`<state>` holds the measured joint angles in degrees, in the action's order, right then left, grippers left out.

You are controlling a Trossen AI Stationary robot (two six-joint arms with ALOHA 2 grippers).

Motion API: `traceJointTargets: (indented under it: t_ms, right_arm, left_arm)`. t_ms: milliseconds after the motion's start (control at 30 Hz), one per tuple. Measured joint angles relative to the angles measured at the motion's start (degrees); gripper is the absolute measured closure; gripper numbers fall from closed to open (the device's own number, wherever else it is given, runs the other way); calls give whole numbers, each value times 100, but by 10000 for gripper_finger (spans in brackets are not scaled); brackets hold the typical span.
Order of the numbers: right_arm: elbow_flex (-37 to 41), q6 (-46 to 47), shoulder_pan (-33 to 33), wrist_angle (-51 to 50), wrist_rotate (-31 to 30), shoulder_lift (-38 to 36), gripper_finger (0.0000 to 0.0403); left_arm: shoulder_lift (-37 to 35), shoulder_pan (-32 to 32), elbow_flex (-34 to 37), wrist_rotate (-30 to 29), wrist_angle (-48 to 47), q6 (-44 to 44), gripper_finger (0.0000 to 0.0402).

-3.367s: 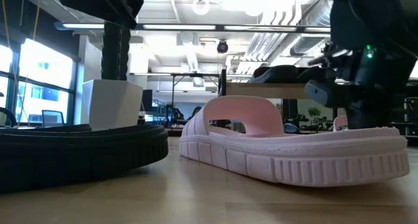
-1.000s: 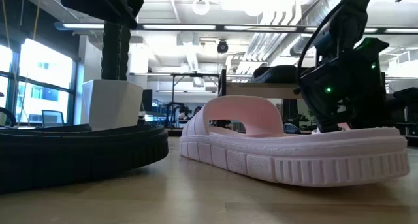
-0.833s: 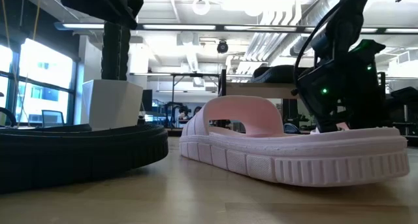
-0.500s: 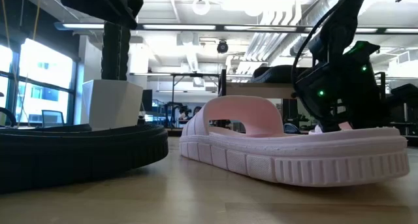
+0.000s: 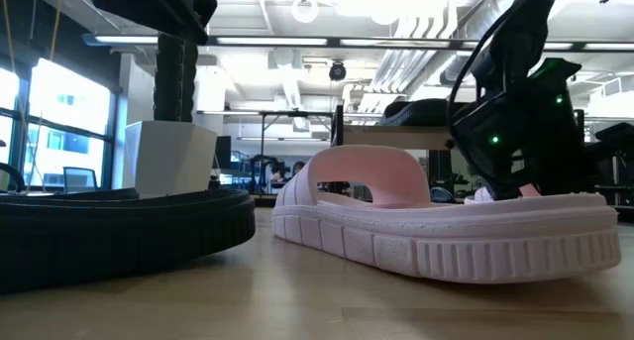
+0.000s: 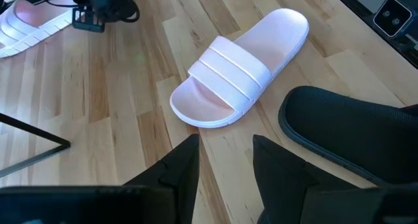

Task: Pick and place slides into the shelf
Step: Put the pink slipper under the shelf

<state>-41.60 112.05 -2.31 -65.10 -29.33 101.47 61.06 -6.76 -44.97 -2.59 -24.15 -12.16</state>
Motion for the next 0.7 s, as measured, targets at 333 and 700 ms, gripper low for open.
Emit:
traceJointTargets:
  t_ms: [333,700]
  right_arm:
    - [-179,0,729,-172,289,0,403]
    - [-2353,-720,2408,-2078,-807,0,403]
  left_arm:
    - [1,0,0,264,0,17,273]
    - [0,0,0,498,5,7,273]
